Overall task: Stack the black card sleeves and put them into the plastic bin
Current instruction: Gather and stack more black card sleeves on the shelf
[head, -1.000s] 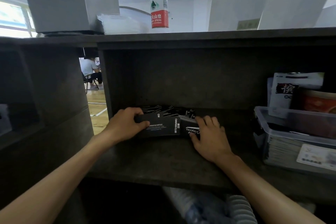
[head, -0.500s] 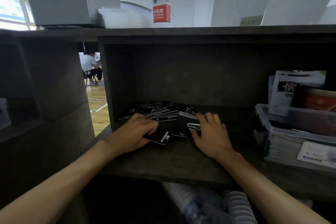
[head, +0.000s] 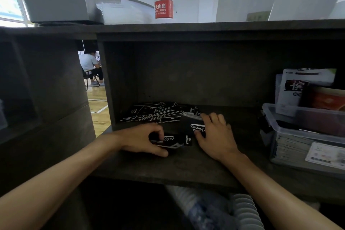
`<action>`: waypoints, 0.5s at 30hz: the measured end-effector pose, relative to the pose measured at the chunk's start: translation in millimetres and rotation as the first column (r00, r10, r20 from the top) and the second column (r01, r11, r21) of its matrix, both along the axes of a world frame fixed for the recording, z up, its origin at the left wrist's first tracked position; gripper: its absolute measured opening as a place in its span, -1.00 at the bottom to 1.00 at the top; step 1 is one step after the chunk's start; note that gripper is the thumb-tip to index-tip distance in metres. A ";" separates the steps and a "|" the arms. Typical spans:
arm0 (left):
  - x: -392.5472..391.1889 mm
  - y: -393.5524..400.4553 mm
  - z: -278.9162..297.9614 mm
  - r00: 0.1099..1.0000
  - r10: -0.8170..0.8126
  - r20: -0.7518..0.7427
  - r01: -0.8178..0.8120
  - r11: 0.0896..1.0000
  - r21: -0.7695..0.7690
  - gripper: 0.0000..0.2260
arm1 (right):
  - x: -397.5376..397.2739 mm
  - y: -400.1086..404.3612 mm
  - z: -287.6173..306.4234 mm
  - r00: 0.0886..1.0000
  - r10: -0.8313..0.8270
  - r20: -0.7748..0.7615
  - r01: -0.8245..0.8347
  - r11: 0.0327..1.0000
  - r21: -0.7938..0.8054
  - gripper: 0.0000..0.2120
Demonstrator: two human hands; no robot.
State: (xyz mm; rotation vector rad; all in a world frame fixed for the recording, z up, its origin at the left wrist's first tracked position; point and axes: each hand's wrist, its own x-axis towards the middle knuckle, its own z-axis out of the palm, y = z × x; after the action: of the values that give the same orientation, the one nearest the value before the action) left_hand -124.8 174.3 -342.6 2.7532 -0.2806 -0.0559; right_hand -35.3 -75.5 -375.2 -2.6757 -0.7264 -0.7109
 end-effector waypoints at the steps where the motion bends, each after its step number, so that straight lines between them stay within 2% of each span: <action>1: -0.1 0.9 1.9 0.999 0.003 -0.050 -0.002 1.000 0.012 -0.46 | 0.0 -0.2 0.2 1.000 0.001 -0.003 -0.001 1.000 -0.001 -0.40; 3: -1.5 3.3 4.7 0.993 0.000 -0.119 0.002 1.000 0.020 -0.26 | -0.1 -0.2 0.5 1.000 -0.001 -0.004 0.001 1.000 -0.004 -0.40; 5: -1.8 7.8 4.1 0.993 -0.001 -0.122 0.001 1.000 -0.002 -0.17 | -0.7 0.3 0.6 1.000 -0.004 0.002 0.004 1.000 -0.002 -0.41; 8: 2.8 11.6 4.4 0.996 0.070 -0.053 -0.070 0.998 -0.004 -0.26 | -0.7 0.2 1.0 1.000 -0.012 0.007 0.012 1.000 -0.003 -0.40; 11: 10.6 9.8 5.4 0.985 0.140 -0.100 -0.134 0.988 0.072 -0.29 | 0.1 0.2 1.0 1.000 -0.012 -0.004 0.012 1.000 -0.009 -0.40; 15: 15.6 4.5 10.6 0.979 0.149 -0.140 -0.141 0.988 0.062 -0.48 | -0.7 -0.1 1.8 1.000 -0.008 -0.022 0.008 1.000 -0.004 -0.40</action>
State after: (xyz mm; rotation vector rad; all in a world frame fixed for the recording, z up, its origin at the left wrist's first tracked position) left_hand -109.2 178.9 -332.0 2.7943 -0.0393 -0.2263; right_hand -36.0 -75.7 -373.4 -2.6868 -0.7118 -0.6819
